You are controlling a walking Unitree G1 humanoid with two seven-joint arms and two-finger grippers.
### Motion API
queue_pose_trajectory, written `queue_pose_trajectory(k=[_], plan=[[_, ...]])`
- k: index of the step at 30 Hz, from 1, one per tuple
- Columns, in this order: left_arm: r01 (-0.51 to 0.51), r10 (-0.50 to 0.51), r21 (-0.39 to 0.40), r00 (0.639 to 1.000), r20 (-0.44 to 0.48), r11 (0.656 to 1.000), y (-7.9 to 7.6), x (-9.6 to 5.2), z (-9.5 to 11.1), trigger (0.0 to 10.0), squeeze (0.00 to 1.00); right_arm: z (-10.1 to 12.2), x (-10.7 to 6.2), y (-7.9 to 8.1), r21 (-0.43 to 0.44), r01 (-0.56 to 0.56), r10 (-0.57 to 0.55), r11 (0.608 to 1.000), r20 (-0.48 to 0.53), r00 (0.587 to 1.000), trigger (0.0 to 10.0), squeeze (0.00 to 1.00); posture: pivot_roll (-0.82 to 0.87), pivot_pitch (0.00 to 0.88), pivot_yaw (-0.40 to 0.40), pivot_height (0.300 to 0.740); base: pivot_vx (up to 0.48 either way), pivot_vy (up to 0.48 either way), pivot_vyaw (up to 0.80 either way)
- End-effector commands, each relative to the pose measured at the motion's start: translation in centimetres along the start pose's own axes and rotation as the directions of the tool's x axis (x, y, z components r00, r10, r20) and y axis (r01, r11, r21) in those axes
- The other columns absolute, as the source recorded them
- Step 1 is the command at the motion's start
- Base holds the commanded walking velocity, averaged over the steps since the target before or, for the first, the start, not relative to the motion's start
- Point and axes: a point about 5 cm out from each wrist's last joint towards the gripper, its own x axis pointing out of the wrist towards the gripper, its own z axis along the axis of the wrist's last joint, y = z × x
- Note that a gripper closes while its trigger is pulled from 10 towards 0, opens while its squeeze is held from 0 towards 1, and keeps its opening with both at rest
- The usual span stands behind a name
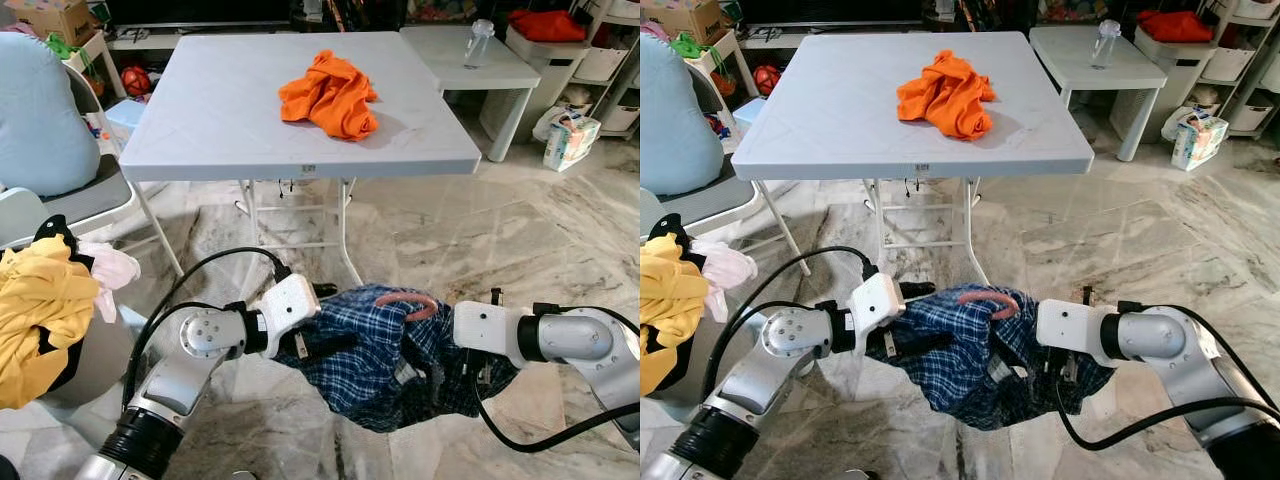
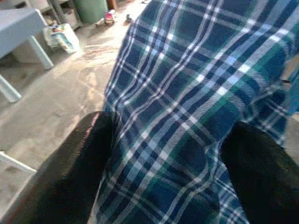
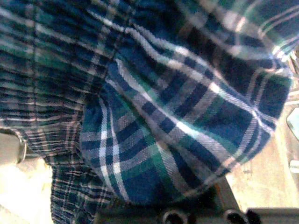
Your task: Hang hanger
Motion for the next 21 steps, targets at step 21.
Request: queue_pose_trajectory(k=[21], plan=[[0.126,-0.135,-0.075,0.983,-0.128,0.989,0.2,-0.9,-1.7,0.0,0.0,0.7,0.6,-0.6,-0.057,0.022,-0.021,0.998,0.025,0.999,10.0,0.0,0.02,0.058,-0.012,0.74,0.0,0.0,0.0]])
